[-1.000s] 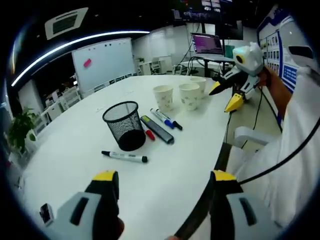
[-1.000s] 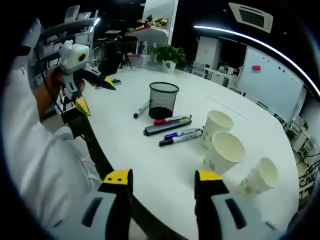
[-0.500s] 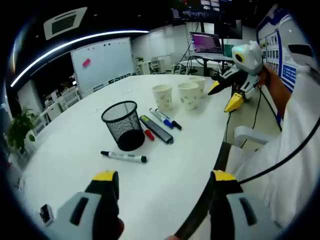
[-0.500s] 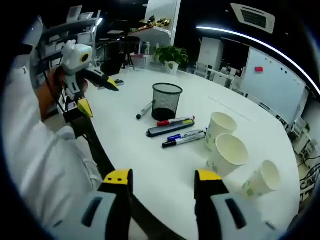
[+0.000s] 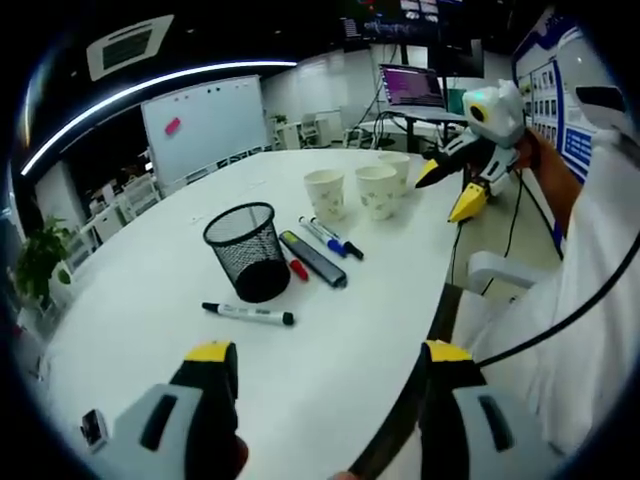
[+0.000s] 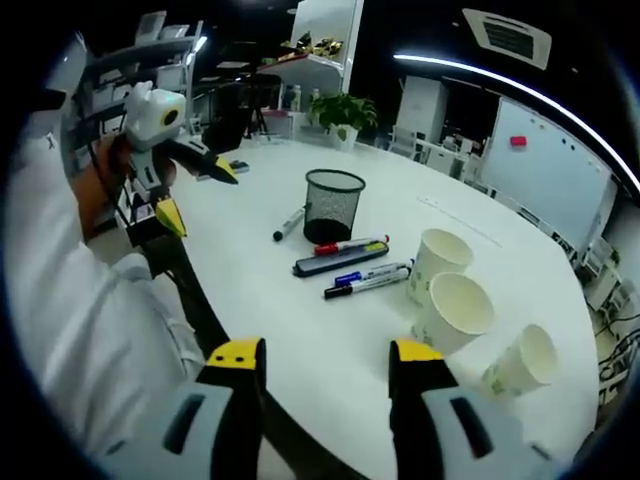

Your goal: Place the scattered laser pointers and whiteboard markers into the pen holder and stack the scattered paper cups together

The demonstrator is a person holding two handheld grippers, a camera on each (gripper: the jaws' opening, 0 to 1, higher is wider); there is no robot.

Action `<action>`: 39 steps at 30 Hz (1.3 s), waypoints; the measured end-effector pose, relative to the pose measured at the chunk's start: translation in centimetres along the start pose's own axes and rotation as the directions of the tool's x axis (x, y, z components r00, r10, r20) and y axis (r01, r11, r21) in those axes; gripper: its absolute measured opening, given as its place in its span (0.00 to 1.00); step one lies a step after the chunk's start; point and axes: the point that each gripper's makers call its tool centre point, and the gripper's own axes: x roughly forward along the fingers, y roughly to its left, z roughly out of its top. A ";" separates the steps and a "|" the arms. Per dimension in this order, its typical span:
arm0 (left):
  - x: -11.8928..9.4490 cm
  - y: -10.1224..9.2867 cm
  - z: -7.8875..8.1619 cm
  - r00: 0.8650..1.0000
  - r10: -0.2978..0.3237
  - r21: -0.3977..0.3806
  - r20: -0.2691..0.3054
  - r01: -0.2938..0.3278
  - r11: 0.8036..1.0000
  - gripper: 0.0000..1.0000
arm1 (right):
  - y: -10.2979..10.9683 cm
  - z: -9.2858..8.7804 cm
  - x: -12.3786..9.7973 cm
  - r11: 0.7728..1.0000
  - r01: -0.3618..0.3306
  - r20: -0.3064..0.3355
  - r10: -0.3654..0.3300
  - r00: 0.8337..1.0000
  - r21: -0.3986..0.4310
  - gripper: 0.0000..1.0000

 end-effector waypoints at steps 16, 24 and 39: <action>0.2 0.2 -0.1 1.000 0.003 -0.002 0.001 -0.003 1.000 0.75 | -0.1 -0.2 -0.2 1.000 0.009 -0.006 -0.009 1.000 0.003 0.50; 0.2 -0.1 -0.1 1.000 -0.005 0.000 -0.001 0.005 1.000 0.75 | -0.3 -0.4 -0.3 1.000 0.017 -0.008 -0.017 1.000 0.008 0.50; 0.4 -0.1 -0.2 1.000 -0.008 0.000 -0.003 0.008 1.000 0.75 | -1.0 -1.0 -0.2 0.999 0.035 -0.014 -0.035 0.999 0.022 0.50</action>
